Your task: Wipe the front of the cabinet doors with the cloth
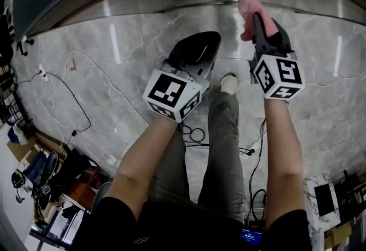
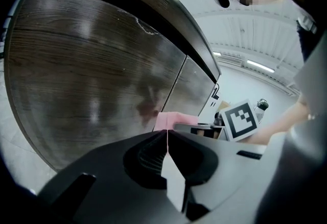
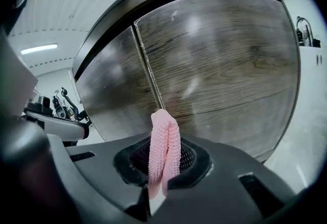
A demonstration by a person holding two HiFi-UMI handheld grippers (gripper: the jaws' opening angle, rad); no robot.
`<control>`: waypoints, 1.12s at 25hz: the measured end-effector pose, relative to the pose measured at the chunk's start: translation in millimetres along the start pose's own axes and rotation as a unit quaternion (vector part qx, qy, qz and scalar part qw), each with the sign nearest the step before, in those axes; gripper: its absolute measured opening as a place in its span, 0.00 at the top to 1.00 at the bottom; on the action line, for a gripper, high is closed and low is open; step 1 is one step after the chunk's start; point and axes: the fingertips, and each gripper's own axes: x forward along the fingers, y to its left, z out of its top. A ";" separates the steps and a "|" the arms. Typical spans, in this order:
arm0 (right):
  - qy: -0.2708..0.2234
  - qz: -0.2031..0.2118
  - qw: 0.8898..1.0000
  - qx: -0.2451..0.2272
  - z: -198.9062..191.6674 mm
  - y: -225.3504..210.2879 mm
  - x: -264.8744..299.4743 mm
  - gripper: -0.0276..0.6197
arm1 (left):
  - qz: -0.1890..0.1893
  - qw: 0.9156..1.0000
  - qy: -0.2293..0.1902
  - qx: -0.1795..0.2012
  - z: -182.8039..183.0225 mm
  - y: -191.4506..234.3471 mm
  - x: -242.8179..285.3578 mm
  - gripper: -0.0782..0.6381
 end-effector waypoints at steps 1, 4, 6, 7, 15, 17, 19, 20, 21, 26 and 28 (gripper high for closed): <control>0.001 0.002 1.000 0.001 -0.7 0.0 -4.4 0.89 | 0.000 1.000 0.001 0.001 1.1 -3.6 1.2 0.87; 0.007 0.010 1.000 -0.002 -1.0 5.8 -21.0 0.89 | -0.003 1.000 -0.001 0.000 8.6 -17.1 0.6 0.87; 0.009 0.015 1.000 0.003 2.2 10.8 -31.8 0.89 | -0.003 1.000 -0.002 0.002 15.2 -25.8 -1.9 0.87; 0.008 0.017 1.000 0.007 4.9 12.9 -36.7 0.89 | -0.002 1.000 -0.003 0.003 18.1 -29.8 -3.2 0.87; -0.031 0.031 0.999 0.008 55.5 20.7 -65.0 0.89 | -0.001 1.000 -0.011 0.005 41.1 -61.0 -13.3 0.87; -0.041 0.035 0.999 0.005 67.8 22.7 -69.6 0.89 | 0.000 1.000 -0.013 0.007 45.2 -66.1 -14.0 0.87; -0.047 0.041 0.998 0.000 77.7 25.7 -75.0 0.89 | 0.003 1.000 -0.018 0.007 50.8 -70.0 -15.5 0.87; -0.049 0.043 0.998 -0.002 81.7 26.9 -77.7 0.89 | 0.006 1.000 -0.021 0.007 54.3 -71.3 -16.2 0.87; -0.050 0.045 0.998 -0.003 85.1 28.1 -80.3 0.89 | 0.009 1.000 -0.025 0.007 58.4 -72.3 -17.2 0.87; -0.049 0.046 0.998 -0.009 95.0 41.7 -93.0 0.89 | 0.008 0.999 -0.042 -0.002 74.9 -77.1 -29.1 0.87; -0.051 0.048 0.997 -0.011 97.8 49.4 -96.9 0.89 | 0.005 0.999 -0.042 -0.006 75.5 -76.8 -31.2 0.87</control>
